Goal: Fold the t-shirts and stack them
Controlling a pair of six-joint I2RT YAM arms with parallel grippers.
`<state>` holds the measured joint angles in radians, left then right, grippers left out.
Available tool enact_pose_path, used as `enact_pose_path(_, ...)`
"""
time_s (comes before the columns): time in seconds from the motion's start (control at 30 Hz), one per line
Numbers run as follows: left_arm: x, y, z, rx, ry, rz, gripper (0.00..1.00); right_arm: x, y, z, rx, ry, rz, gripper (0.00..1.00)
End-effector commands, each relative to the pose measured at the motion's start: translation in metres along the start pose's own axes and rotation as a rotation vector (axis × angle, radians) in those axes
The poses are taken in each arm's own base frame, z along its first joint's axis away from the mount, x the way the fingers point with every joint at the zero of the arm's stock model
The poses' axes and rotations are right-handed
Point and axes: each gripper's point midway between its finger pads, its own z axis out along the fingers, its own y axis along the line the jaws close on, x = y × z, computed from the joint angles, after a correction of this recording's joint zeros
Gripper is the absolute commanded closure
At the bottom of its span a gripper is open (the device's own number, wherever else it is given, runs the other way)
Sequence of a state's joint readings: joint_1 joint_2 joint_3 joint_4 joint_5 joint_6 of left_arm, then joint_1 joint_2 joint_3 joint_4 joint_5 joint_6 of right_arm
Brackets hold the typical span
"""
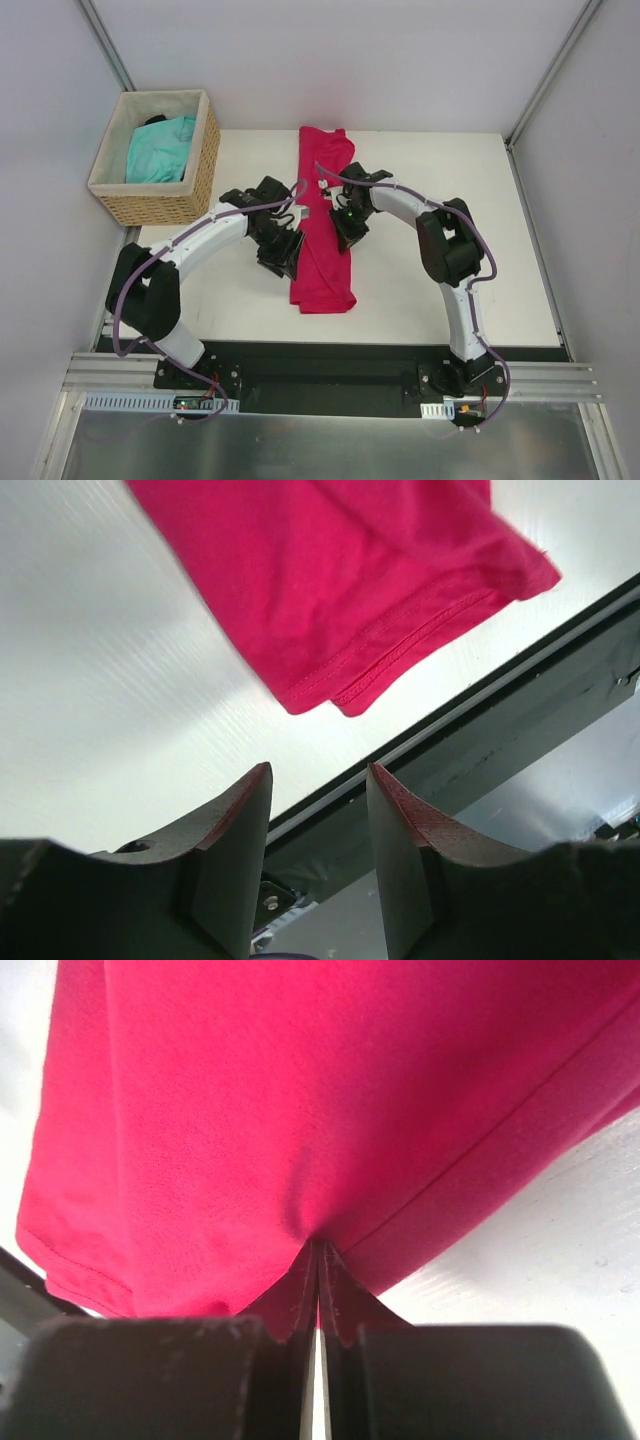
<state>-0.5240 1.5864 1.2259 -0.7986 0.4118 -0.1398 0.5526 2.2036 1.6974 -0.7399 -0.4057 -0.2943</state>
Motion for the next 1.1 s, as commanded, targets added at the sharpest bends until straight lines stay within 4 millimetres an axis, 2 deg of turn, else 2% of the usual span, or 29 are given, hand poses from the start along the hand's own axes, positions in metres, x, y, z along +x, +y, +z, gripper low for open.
enact_pose_path(0.0,0.039,-0.001,0.015,0.046,0.139,-0.008,0.58,0.004,-0.006,0.0,0.075,0.042,-0.054,0.99)
enact_pose_path(0.13,0.059,0.001,0.023,0.038,0.196,0.015,0.67,0.001,-0.006,-0.002,0.089,0.045,-0.062,0.99)
enact_pose_path(0.3,0.064,0.011,0.035,0.006,0.152,-0.009,0.63,0.001,-0.007,-0.003,0.105,0.047,-0.071,0.99)
enact_pose_path(0.5,0.056,0.017,0.052,-0.02,0.108,-0.032,0.64,0.005,-0.005,-0.004,0.111,0.058,-0.084,0.99)
enact_pose_path(0.63,0.037,0.02,0.062,-0.043,0.068,-0.044,0.63,0.005,-0.004,-0.006,0.113,0.058,-0.09,0.99)
enact_pose_path(0.77,0.018,0.012,0.064,-0.029,0.047,-0.022,0.63,0.005,-0.003,-0.007,0.116,0.057,-0.094,0.99)
enact_pose_path(1.07,0.018,0.013,0.079,-0.016,0.101,-0.034,0.69,0.004,-0.005,-0.009,0.128,0.056,-0.099,0.99)
